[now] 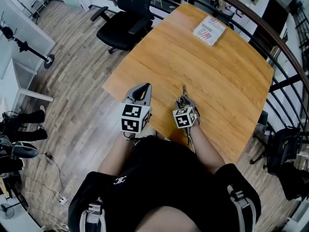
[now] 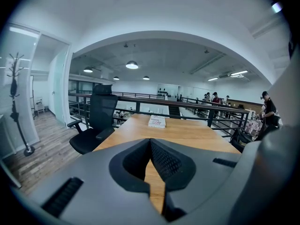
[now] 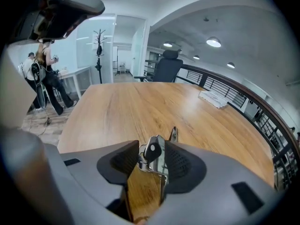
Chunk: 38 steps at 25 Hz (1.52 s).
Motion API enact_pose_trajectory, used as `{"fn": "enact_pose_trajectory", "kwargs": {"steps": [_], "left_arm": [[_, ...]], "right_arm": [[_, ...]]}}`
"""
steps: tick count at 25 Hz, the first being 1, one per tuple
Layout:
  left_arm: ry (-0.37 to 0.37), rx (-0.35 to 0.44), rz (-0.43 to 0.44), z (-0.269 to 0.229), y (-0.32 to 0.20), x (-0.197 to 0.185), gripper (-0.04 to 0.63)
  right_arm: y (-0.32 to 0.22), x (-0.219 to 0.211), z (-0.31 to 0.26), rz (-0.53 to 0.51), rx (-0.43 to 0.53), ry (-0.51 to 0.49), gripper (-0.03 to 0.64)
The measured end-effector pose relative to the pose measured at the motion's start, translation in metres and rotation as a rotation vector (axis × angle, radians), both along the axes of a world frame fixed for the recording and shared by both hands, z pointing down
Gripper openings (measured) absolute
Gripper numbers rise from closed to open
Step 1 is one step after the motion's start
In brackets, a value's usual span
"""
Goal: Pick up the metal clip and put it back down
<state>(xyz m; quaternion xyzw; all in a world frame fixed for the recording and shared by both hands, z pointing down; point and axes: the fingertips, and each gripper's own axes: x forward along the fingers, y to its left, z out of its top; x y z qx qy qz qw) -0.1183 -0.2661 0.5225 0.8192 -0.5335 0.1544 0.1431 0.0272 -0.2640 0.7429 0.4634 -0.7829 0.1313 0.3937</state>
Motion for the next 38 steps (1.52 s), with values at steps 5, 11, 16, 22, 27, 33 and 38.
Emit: {"fn": "enact_pose_trajectory", "kwargs": {"steps": [5, 11, 16, 22, 27, 33, 38], "left_arm": [[-0.002, -0.005, -0.001, 0.002, 0.000, -0.001, 0.012], [0.000, 0.000, 0.020, 0.000, -0.001, 0.006, 0.012], [0.002, 0.003, 0.049, -0.001, -0.005, 0.018, 0.012], [0.006, 0.009, 0.075, -0.006, -0.011, 0.027, 0.012], [0.009, 0.019, 0.096, -0.009, -0.015, 0.033, 0.012], [0.012, 0.038, 0.132, -0.018, -0.019, 0.047, 0.012], [0.014, 0.057, 0.177, -0.025, -0.023, 0.064, 0.012]], "right_arm": [[0.002, 0.012, 0.015, 0.038, -0.051, 0.071, 0.186], [-0.003, 0.029, 0.008, 0.088, -0.006, 0.095, 0.116], [-0.006, 0.042, 0.000, 0.141, -0.008, 0.007, 0.103], [-0.021, 0.061, -0.033, 0.228, 0.061, -0.091, 0.098], [-0.039, 0.073, -0.077, 0.273, 0.171, -0.158, 0.097], [-0.050, 0.084, -0.150, 0.295, 0.331, -0.235, 0.097], [-0.048, 0.101, -0.214, 0.329, 0.470, -0.300, 0.095]]}}
